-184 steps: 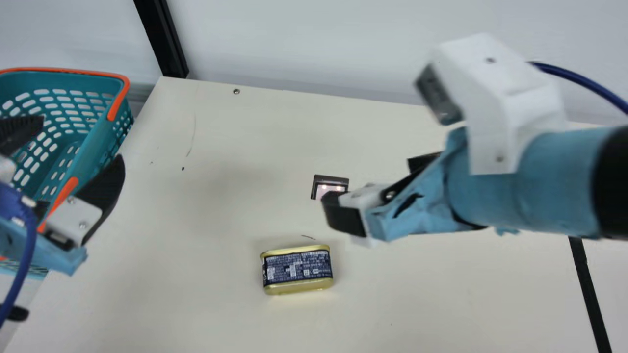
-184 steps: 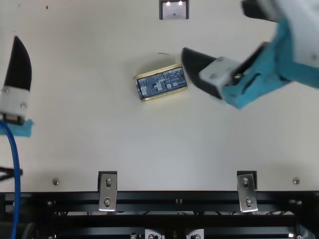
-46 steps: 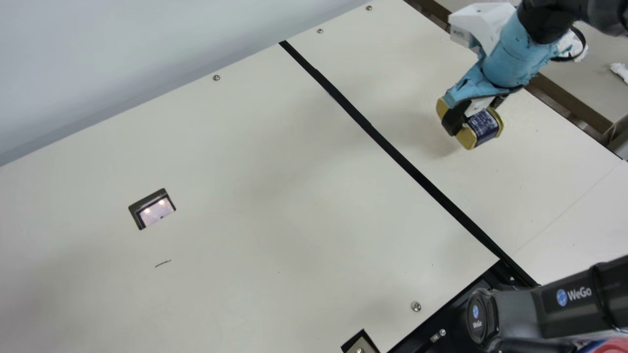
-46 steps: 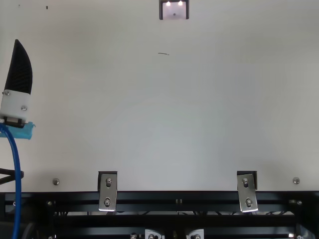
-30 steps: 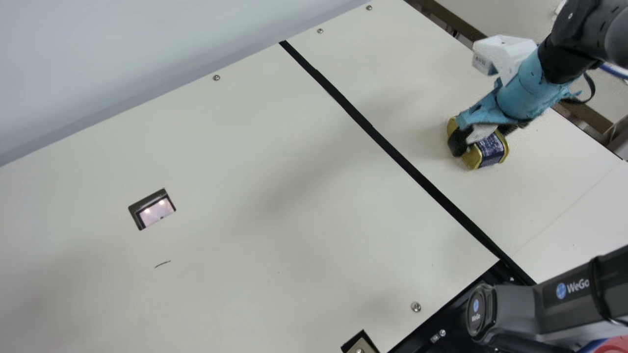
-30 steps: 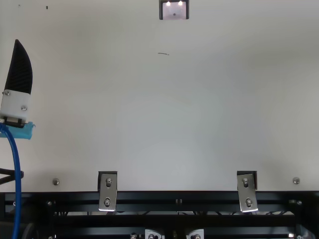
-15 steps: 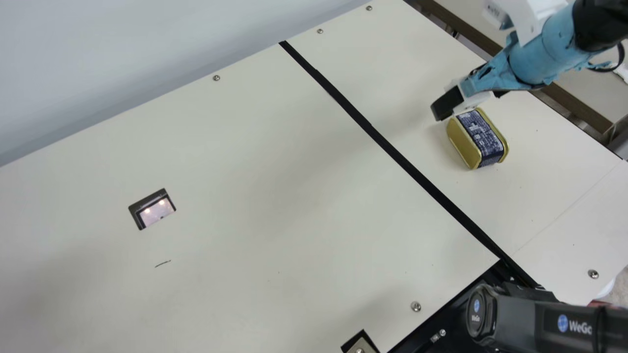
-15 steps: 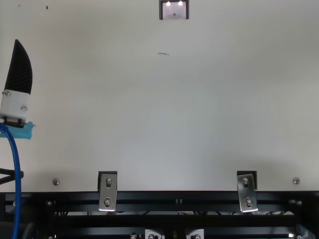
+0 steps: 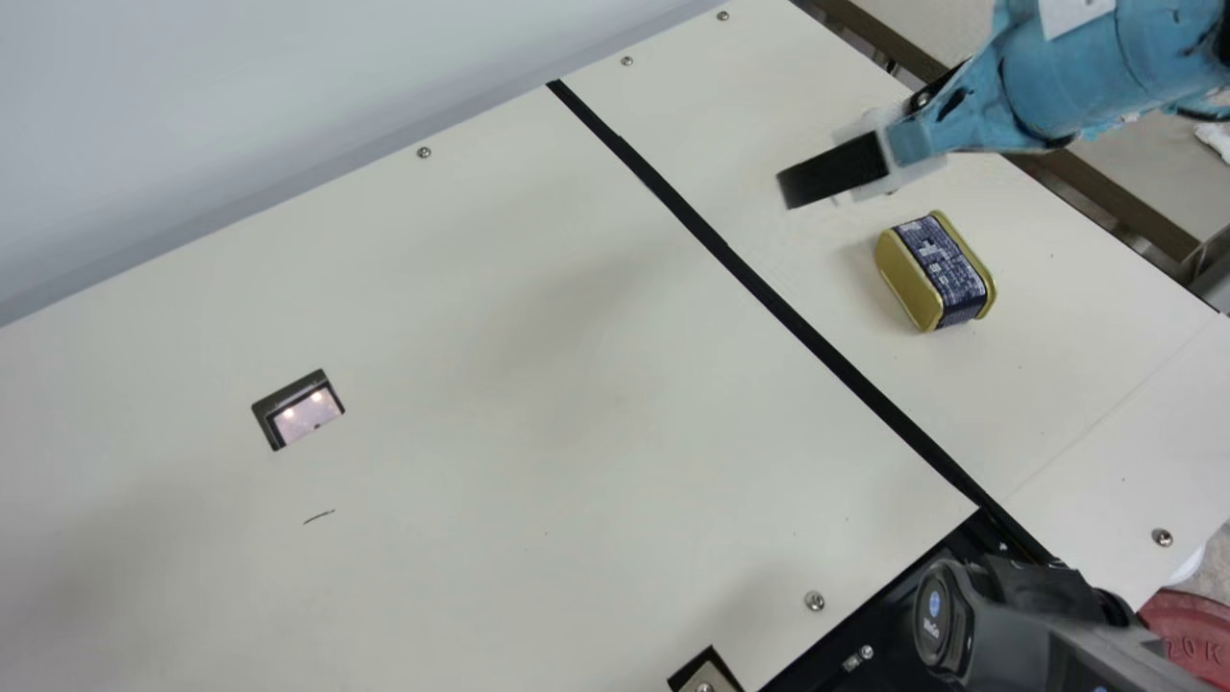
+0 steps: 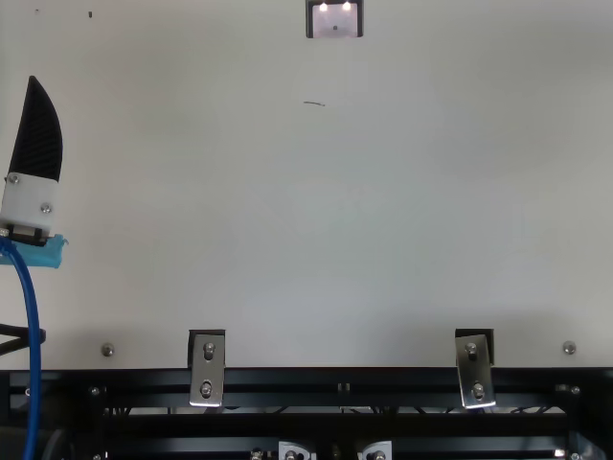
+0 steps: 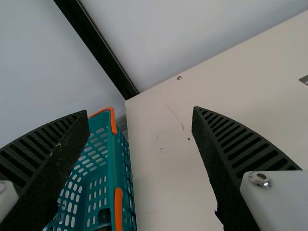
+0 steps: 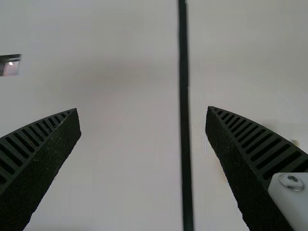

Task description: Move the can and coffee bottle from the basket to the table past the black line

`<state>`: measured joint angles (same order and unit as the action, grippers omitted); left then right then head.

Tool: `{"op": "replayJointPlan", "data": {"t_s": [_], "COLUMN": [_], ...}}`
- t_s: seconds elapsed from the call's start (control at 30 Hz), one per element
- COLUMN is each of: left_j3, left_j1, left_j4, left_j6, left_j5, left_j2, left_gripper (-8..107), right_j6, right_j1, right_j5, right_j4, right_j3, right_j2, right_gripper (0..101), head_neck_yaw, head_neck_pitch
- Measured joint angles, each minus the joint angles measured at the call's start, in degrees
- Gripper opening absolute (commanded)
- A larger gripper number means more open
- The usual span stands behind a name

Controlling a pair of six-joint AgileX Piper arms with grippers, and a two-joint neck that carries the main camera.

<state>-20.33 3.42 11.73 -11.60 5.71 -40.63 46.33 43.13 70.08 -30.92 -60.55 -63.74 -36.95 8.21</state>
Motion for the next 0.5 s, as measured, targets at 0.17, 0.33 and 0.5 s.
{"op": "replayJointPlan", "data": {"t_s": [0.17,0.33,0.5], "left_j3": [0.0,0.0,0.0], "left_j1": [0.0,0.0,0.0], "left_j4": [0.0,0.0,0.0], "left_j6": [0.0,0.0,0.0], "left_j5": [0.0,0.0,0.0], "left_j2": [0.0,0.0,0.0], "left_gripper": [90,90,90], "right_j6": [-3.06,-8.09,-14.96], "right_j1": [-5.51,-12.13,-19.31], "right_j5": [-0.11,-0.1,-0.13], "right_j4": [-5.16,-9.38,-10.82], "right_j3": [4.24,6.47,6.73], "right_j2": [4.0,8.57,13.49], "right_gripper": [101,101,101], "head_neck_yaw": [0.0,0.0,0.0], "head_neck_pitch": [0.0,-0.29,0.0]}}
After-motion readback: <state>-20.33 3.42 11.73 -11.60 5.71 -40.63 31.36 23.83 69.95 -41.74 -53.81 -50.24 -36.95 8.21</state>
